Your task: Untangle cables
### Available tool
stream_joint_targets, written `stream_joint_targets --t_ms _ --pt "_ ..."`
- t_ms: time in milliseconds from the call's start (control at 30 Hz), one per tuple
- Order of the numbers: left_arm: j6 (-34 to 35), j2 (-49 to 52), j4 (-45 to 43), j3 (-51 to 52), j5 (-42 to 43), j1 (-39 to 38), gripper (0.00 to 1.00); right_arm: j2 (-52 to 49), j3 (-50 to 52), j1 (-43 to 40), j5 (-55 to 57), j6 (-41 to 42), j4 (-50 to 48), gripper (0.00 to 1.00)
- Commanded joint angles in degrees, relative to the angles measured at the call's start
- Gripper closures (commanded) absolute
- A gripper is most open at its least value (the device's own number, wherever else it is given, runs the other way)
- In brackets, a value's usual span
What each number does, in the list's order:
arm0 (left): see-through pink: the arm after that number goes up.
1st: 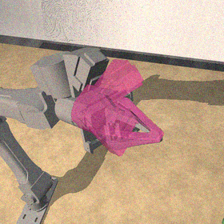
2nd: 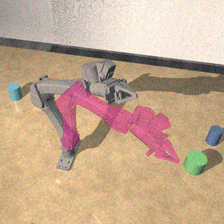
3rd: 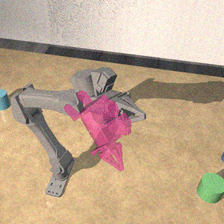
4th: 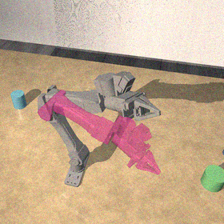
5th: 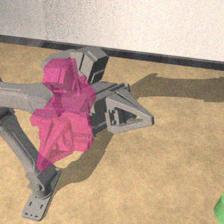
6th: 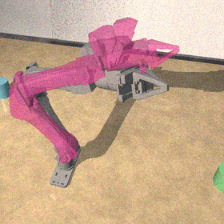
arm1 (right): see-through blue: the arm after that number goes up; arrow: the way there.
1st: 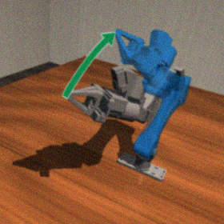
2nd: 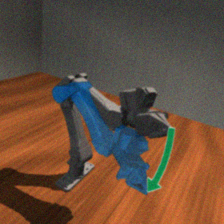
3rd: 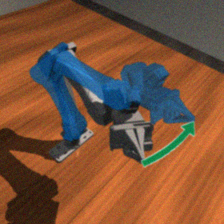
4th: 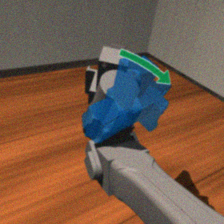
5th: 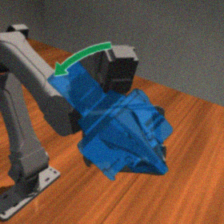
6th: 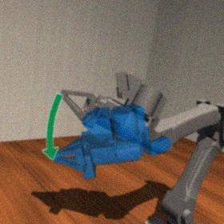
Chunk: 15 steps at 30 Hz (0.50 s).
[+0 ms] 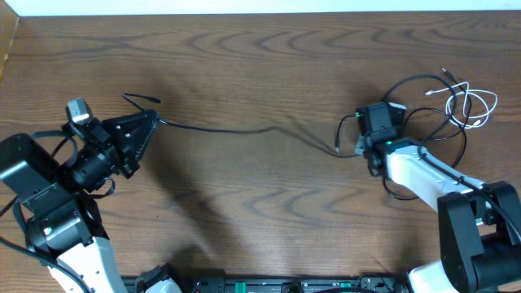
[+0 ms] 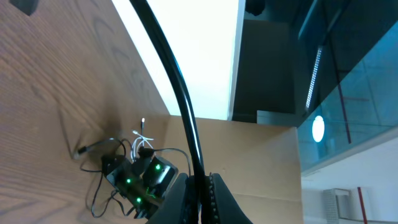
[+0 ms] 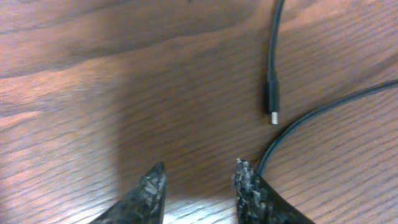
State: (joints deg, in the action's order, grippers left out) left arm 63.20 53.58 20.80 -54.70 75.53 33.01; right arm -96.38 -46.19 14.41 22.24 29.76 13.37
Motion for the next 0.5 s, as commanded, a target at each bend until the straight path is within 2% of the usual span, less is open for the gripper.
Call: stream_joint_targets --t_ms 0,100,200,233,333,433,467 --pt "-0.3 -0.1 -0.1 -0.8 3.3 1.2 0.93 -0.3 0.5 -2.0 -6.7 -0.2 -0.8 0.64" --pt "-0.3 -0.1 -0.1 -0.8 3.4 1.2 0.92 -0.3 0.5 -2.5 -9.8 -3.6 -2.1 0.55" --pt "-0.4 -0.1 -0.1 -0.8 3.4 1.2 0.93 -0.3 0.5 -2.5 -10.5 -3.7 -2.1 0.39" --pt "-0.7 -0.1 -0.1 -0.8 3.3 1.2 0.93 -0.3 0.5 -2.5 -12.8 -4.5 -2.6 0.41" --pt "-3.1 -0.1 -0.1 -0.8 3.4 1.2 0.92 -0.3 0.5 -2.5 -24.9 -10.7 -5.5 0.60" --pt "-6.4 -0.1 0.3 -0.7 3.4 0.9 0.93 -0.4 0.5 -2.4 -39.0 -14.7 -8.7 0.68" --pt "-7.6 -0.1 1.0 -0.7 3.3 0.6 0.92 -0.3 0.5 -2.4 -42.1 -15.2 -9.4 0.74"
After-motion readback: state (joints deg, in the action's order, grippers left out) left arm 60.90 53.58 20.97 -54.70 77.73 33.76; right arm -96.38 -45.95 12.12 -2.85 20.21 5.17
